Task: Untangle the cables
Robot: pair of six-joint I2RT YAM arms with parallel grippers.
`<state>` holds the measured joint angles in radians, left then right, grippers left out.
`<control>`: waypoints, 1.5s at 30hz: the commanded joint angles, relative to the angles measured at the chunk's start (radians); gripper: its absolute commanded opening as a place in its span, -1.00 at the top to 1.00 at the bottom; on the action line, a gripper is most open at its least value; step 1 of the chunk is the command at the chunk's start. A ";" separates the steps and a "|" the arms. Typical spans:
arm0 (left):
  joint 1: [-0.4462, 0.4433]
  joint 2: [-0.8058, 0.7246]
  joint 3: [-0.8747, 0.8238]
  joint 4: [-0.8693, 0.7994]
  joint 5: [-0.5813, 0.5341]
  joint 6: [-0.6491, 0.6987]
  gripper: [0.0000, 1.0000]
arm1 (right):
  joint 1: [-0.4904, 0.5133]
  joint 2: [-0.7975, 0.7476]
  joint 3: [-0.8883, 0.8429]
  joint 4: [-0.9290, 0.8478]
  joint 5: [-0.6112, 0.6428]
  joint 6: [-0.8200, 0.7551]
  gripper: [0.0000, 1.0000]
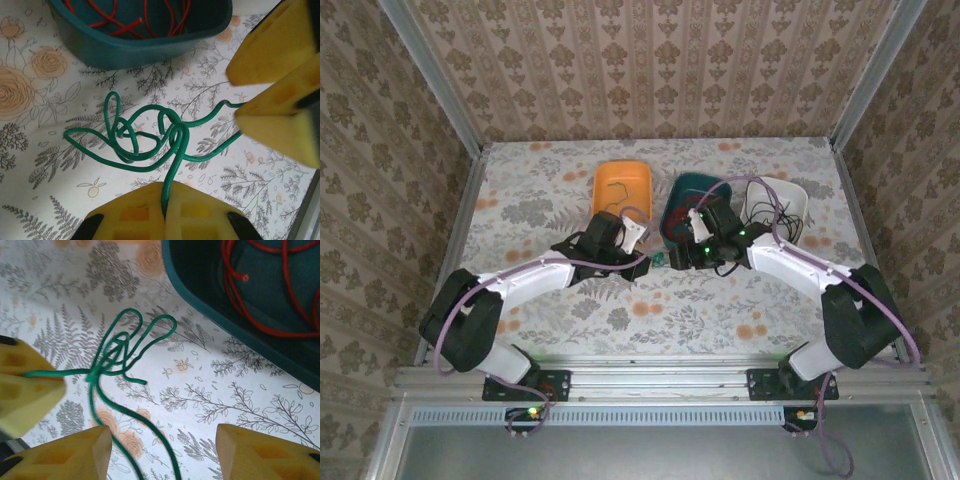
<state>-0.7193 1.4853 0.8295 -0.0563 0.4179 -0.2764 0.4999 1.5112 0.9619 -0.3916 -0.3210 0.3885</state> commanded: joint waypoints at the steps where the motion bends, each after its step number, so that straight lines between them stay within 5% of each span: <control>1: 0.006 -0.023 0.009 0.035 0.039 -0.001 1.00 | 0.002 0.033 -0.009 0.030 -0.008 -0.022 -0.13; 6: 0.008 -0.036 0.017 0.036 0.062 0.003 1.00 | 0.003 0.065 -0.015 0.088 0.001 -0.007 0.10; 11: 0.016 -0.055 0.000 0.031 0.036 -0.002 1.00 | 0.003 0.068 -0.016 0.093 0.020 -0.002 0.75; 14: 0.039 -0.070 -0.035 0.045 0.017 -0.019 1.00 | 0.002 0.045 -0.034 0.086 0.052 -0.005 0.93; 29: 0.138 -0.119 -0.201 -0.037 -0.258 -0.121 1.00 | -0.001 -0.165 -0.145 0.094 0.050 -0.005 1.00; 39: 0.160 -0.041 -0.203 0.017 -0.142 -0.154 1.00 | -0.007 -0.335 -0.152 0.156 0.264 0.022 1.00; 40: 0.155 -0.028 -0.196 0.020 -0.127 -0.154 0.95 | -0.004 -0.345 -0.135 0.145 0.286 0.017 1.00; 43: 0.127 0.004 -0.165 0.014 -0.100 -0.134 -0.05 | 0.023 -0.348 -0.077 0.092 0.352 -0.024 1.00; 45: 0.103 0.014 -0.141 -0.001 -0.117 -0.117 -0.41 | 0.047 -0.336 -0.042 0.055 0.394 -0.050 1.00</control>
<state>-0.6006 1.4826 0.6609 0.0254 0.3580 -0.3965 0.5220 1.1862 0.8539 -0.2546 -0.0566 0.3893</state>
